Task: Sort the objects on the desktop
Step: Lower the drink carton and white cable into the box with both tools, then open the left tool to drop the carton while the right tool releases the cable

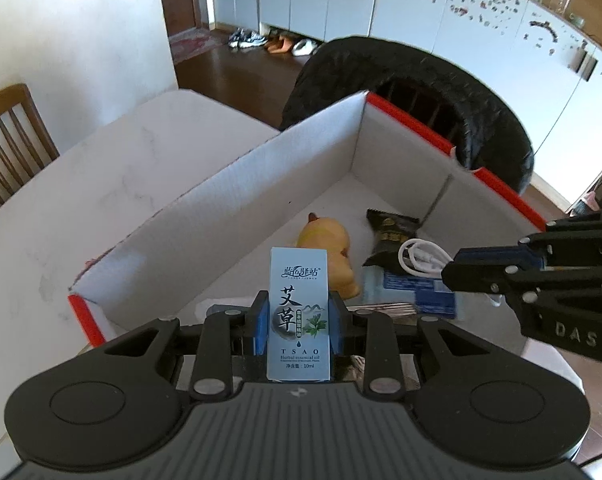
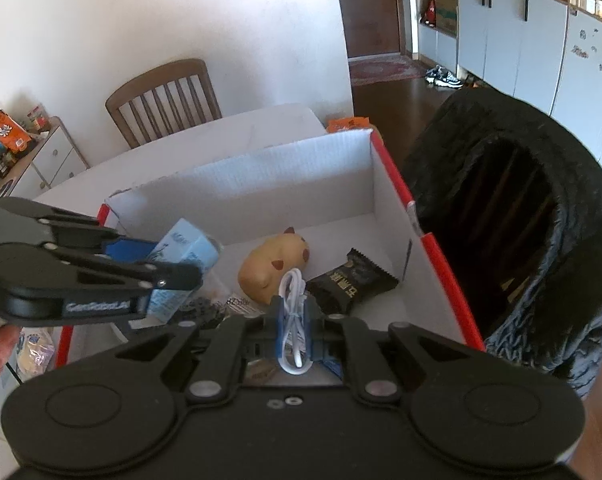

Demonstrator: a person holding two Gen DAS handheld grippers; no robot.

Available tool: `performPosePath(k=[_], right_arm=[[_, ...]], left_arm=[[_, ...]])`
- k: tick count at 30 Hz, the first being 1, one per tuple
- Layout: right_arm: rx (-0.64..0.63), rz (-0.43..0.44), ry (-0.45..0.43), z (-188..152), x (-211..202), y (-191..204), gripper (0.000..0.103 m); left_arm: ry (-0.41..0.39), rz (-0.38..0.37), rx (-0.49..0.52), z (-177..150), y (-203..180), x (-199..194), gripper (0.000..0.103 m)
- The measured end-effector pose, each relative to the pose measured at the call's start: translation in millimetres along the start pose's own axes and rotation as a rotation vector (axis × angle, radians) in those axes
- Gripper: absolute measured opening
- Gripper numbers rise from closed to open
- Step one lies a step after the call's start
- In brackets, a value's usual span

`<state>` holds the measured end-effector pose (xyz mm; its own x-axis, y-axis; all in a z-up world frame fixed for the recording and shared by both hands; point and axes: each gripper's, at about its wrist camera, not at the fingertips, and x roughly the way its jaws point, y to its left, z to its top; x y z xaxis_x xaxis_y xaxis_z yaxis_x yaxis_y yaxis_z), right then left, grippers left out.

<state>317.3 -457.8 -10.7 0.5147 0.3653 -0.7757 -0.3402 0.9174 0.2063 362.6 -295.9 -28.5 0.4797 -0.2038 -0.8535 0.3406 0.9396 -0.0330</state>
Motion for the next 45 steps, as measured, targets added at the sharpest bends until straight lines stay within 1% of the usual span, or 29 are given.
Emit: performPosePath(k=[7, 16, 23, 25, 29, 34, 35, 37, 38, 39, 45], right_arm=[[-0.024, 0.013, 0.032, 2.3, 20.6, 1.6, 0.008], [-0.056, -0.003, 0.084, -3.4, 44.3, 3.5, 0.008], [-0.054, -0.012, 0.103, -4.2, 49.0, 4.1, 0.009], [-0.053, -0.007, 0.113, -3.7, 49.9, 3.8, 0.010], [-0.052, -0.006, 0.112, -5.1, 45.9, 4.7, 0.016], [-0.053, 0.000, 0.091, -5.7, 35.4, 6.2, 0.022], [-0.051, 0.002, 0.089, -6.3, 33.6, 6.9, 0.023], [-0.051, 0.003, 0.086, -7.6, 30.5, 7.8, 0.024], [-0.050, 0.004, 0.081, -8.1, 28.4, 8.4, 0.024], [-0.051, 0.004, 0.076, -9.6, 26.2, 9.7, 0.026], [-0.045, 0.001, 0.048, -12.6, 11.3, 7.5, 0.042]], left_arm=[[0.042, 0.032, -0.022, 4.7, 11.5, 23.1, 0.028], [0.062, 0.036, -0.025, 9.6, 13.0, 34.8, 0.028], [0.082, 0.030, -0.044, 21.5, 13.4, 43.4, 0.028], [0.088, 0.028, -0.041, 24.0, 12.8, 45.6, 0.028], [0.097, 0.032, -0.050, 28.7, 12.5, 48.8, 0.028], [0.097, 0.037, -0.033, 26.9, 10.9, 48.1, 0.029], [0.098, 0.037, -0.029, 25.8, 10.9, 47.6, 0.031], [0.089, 0.039, -0.029, 22.7, 11.8, 45.5, 0.047], [0.079, 0.043, -0.032, 21.5, 11.9, 44.1, 0.068], [0.065, 0.042, -0.035, 19.9, 12.0, 42.7, 0.076], [0.022, 0.017, -0.049, 14.7, 14.1, 28.9, 0.076]])
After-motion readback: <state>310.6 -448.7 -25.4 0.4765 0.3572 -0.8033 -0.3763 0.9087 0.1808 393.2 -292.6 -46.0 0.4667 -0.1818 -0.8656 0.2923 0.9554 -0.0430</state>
